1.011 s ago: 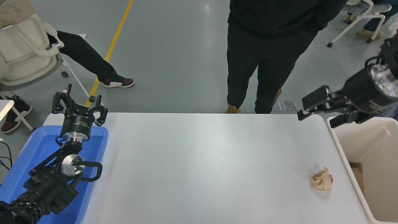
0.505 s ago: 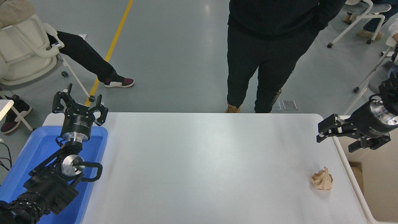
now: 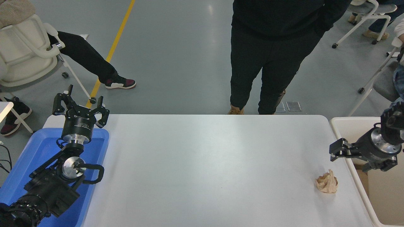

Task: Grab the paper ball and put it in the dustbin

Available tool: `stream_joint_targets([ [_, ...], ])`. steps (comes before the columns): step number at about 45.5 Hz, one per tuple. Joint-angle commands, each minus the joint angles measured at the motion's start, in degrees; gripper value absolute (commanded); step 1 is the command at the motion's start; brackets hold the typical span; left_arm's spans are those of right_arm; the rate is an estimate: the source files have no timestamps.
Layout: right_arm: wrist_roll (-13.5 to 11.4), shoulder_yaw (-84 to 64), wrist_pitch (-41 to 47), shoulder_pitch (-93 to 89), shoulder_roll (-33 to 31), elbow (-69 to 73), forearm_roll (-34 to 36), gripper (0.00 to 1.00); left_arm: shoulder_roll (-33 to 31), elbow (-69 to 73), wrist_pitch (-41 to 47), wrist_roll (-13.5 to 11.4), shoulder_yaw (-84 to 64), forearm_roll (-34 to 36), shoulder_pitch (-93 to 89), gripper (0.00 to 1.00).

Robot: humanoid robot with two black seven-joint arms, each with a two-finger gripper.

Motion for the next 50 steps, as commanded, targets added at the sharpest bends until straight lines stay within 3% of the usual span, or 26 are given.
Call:
stream_joint_targets([
  [1, 0.12, 4.04, -2.96, -6.49, 2.49, -5.11, 0.08, 1.00, 0.00, 0.05, 0.00, 0.00, 0.00, 0.00, 0.00, 0.99],
  [35, 0.12, 5.63, -5.78, -11.77, 4.69, -6.17, 0.08, 0.97, 0.00, -0.04, 0.00, 0.00, 0.00, 0.00, 0.00, 0.99],
  [38, 0.12, 6.07, -6.21, -12.29, 4.78, -6.17, 0.08, 0.91, 0.00, -0.04, 0.00, 0.00, 0.00, 0.00, 0.00, 0.99],
  [43, 0.12, 7.12, -8.32, -13.70, 4.95, -6.87, -0.19, 0.67, 0.00, 0.05, 0.00, 0.00, 0.00, 0.00, 0.00, 0.99],
  [47, 0.12, 7.12, -8.33, -14.23, 5.04, -7.75, -0.10, 0.61, 0.00, -0.04, 0.00, 0.00, 0.00, 0.00, 0.00, 0.99],
  [50, 0.12, 7.12, -8.24, -14.58, 5.13, -7.58, -0.01, 0.51, 0.00, -0.04, 0.00, 0.00, 0.00, 0.00, 0.00, 0.99],
])
